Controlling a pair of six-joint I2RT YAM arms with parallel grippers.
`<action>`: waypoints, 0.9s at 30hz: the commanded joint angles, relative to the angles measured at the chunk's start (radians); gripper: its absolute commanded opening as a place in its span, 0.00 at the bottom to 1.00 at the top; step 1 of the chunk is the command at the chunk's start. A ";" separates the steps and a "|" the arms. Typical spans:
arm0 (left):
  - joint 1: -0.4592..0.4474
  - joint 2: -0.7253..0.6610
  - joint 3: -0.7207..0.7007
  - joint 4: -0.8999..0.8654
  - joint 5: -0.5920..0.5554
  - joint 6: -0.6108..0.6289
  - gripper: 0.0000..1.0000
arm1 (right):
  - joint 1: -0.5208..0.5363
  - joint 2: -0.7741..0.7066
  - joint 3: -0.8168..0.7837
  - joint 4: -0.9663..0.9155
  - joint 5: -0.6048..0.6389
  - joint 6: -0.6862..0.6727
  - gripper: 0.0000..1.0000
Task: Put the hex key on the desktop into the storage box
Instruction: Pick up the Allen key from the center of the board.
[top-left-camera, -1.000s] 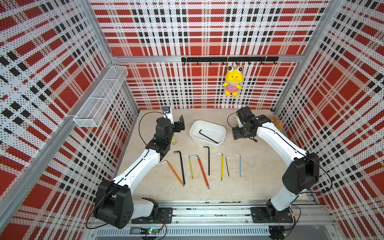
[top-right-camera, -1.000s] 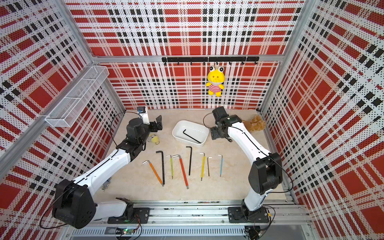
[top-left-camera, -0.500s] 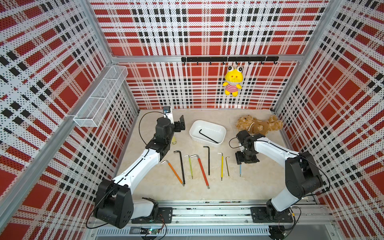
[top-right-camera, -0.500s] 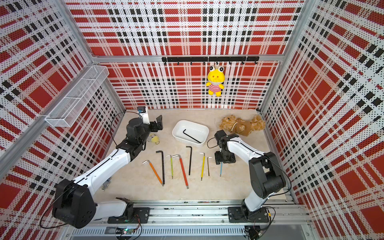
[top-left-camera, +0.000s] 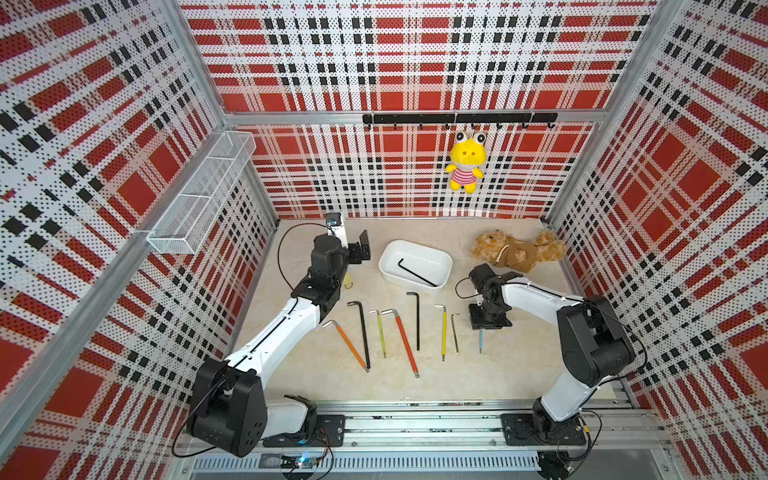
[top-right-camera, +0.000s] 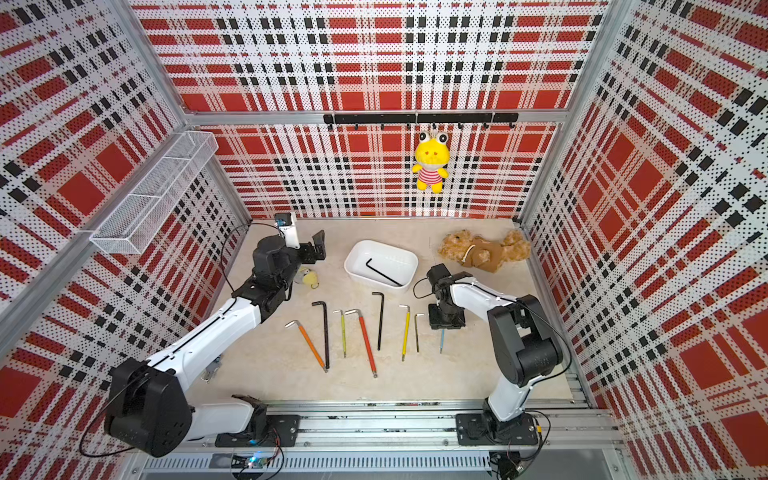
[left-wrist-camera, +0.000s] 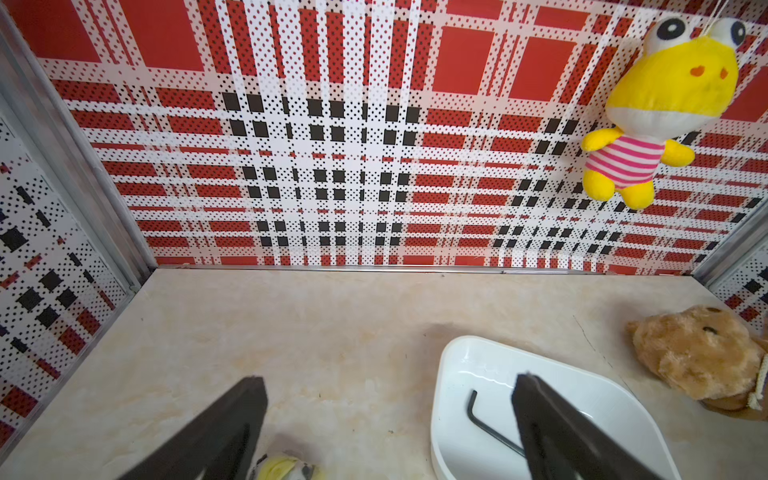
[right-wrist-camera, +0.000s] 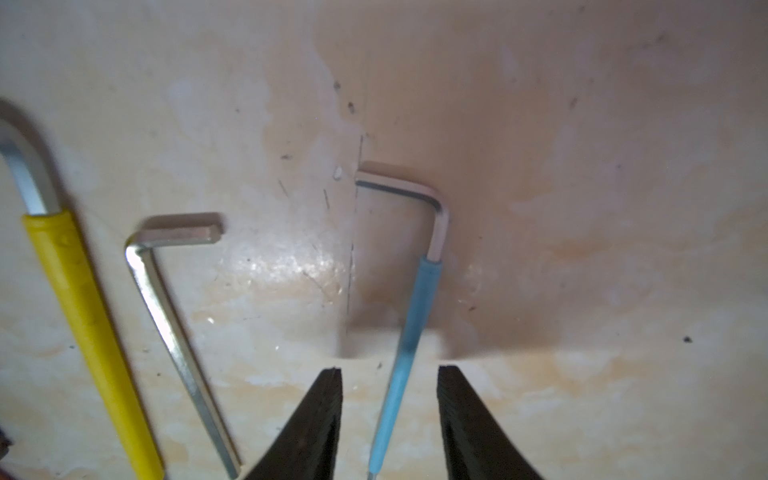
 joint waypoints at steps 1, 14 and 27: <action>0.008 -0.009 0.017 0.016 0.001 -0.007 0.99 | -0.005 0.025 -0.019 0.018 0.005 0.018 0.42; 0.007 -0.017 0.015 0.016 -0.004 -0.007 0.99 | -0.002 0.045 -0.063 0.052 -0.003 0.037 0.22; 0.008 -0.025 0.014 0.016 -0.009 -0.007 0.99 | 0.000 0.057 -0.069 0.051 0.008 0.048 0.00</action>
